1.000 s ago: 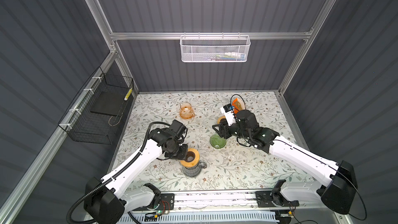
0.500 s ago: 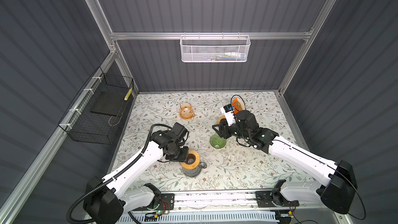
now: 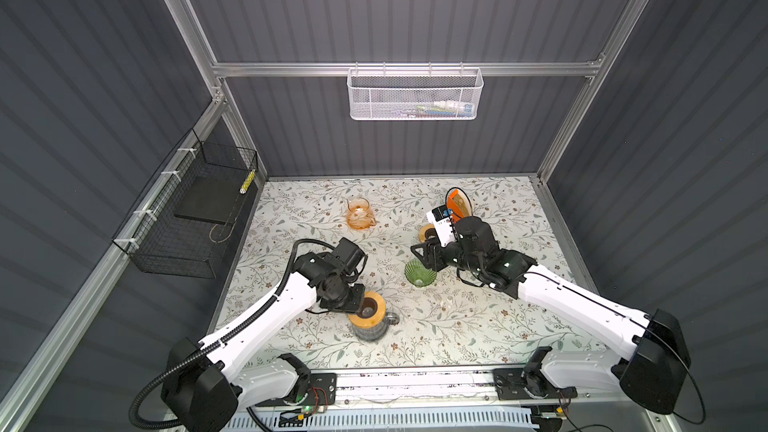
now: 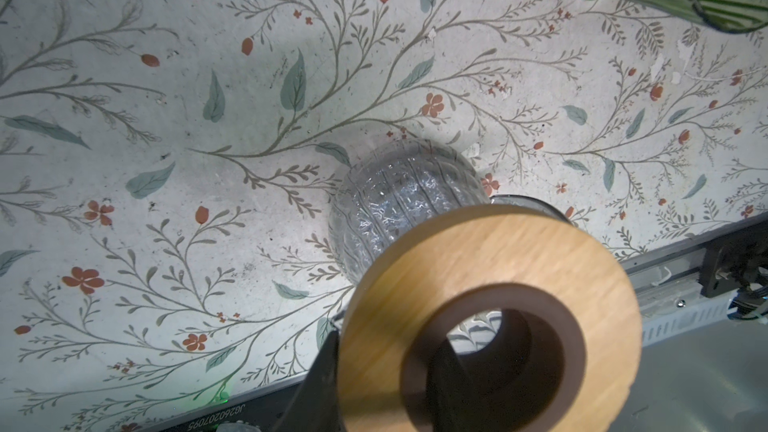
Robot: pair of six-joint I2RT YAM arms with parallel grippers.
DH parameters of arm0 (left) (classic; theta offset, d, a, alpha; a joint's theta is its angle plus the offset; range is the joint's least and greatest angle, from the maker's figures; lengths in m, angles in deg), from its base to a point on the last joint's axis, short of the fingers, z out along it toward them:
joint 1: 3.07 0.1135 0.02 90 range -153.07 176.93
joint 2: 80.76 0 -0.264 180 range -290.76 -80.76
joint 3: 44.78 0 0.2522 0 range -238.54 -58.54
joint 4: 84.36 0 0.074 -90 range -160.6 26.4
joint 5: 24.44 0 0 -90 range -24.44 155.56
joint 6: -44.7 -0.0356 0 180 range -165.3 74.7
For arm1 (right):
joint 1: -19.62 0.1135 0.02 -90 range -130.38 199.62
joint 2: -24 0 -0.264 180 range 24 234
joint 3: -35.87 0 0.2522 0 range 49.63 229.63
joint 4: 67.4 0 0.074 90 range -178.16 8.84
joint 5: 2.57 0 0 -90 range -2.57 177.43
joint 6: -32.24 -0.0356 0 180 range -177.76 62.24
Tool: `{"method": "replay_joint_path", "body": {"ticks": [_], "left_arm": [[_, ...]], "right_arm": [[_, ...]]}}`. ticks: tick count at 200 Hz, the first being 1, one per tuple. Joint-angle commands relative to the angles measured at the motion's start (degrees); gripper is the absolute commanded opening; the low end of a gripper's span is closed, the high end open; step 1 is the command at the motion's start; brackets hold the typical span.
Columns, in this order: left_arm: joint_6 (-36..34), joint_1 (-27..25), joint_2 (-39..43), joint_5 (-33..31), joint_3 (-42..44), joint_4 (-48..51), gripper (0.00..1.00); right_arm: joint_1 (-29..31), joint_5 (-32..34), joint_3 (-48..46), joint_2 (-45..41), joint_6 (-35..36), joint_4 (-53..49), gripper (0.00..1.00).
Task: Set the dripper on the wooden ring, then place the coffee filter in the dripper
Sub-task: 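Lower the wooden ring onto the grey glass pitcher's mouth with the left gripper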
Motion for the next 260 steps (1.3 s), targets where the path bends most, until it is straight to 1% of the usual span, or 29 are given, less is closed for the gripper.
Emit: {"method": "replay_joint_path", "body": {"ticks": [1, 121, 260], "left_arm": [[0.87, -0.59, -0.80, -0.59, 0.33, -0.19, 0.17], [1.02, -2.42, -2.82, -2.53, -0.17, -0.77, 0.19], [1.53, -3.57, -3.36, -4.06, -0.83, -1.14, 0.30]], "right_arm": [[-0.16, 0.37, -0.51, -1.00, -0.35, 0.99, 0.56], [-0.25, 0.63, -0.69, -0.99, 0.00, 0.88, 0.56], [-0.34, 1.07, -0.86, -1.45, -0.09, 0.66, 0.57]]}}
